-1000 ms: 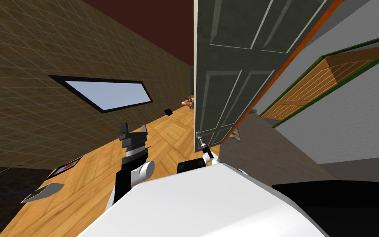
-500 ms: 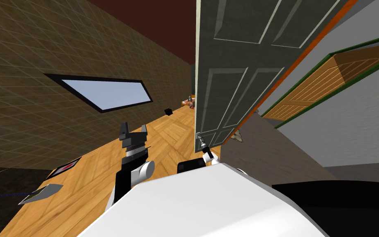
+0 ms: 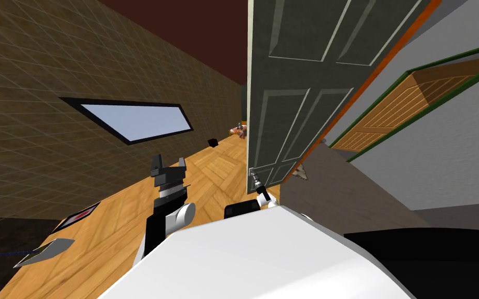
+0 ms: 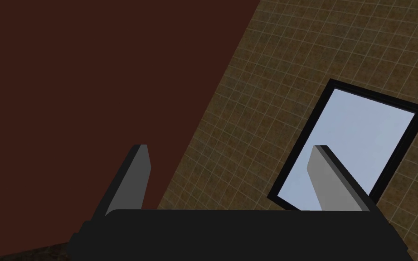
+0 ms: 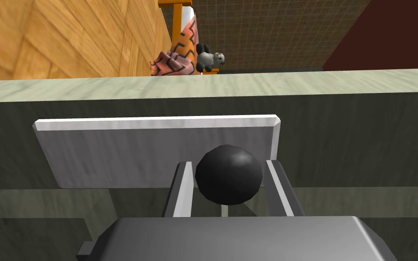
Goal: Push the door open
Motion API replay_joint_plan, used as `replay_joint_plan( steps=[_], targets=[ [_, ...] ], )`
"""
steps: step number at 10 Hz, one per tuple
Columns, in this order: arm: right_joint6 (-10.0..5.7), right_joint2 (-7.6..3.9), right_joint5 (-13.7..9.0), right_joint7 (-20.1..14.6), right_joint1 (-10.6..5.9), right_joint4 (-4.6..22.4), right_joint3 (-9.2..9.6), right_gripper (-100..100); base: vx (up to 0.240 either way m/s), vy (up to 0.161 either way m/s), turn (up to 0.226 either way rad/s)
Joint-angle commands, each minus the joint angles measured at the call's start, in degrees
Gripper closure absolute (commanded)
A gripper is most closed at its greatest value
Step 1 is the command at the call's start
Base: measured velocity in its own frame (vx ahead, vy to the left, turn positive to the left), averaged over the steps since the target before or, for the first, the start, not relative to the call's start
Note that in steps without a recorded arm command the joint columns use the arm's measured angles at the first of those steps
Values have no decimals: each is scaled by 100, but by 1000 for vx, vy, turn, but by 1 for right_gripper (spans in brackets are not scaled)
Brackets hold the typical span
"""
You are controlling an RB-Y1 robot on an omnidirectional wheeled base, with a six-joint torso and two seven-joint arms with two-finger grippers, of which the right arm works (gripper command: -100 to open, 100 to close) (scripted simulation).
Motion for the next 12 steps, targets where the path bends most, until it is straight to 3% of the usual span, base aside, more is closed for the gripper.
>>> replay_joint_plan(
  steps=[1, 7, 9, 10, 12],
  targets=[
    [-6, -19, -44, 33, -91, 8, -129, 100, 190, 74, -57],
    [46, 11, -226, 157, -235, 137, -663, 100, 213, 114, -77],
    [56, 36, -260, 180, -262, 161, -762, 100, 200, 84, -49],
    [49, 46, -246, 180, -259, 206, -723, 100, 87, 37, -25],
    [40, -20, -325, 227, -278, 211, -885, 100, 198, 52, -42]
  ],
)
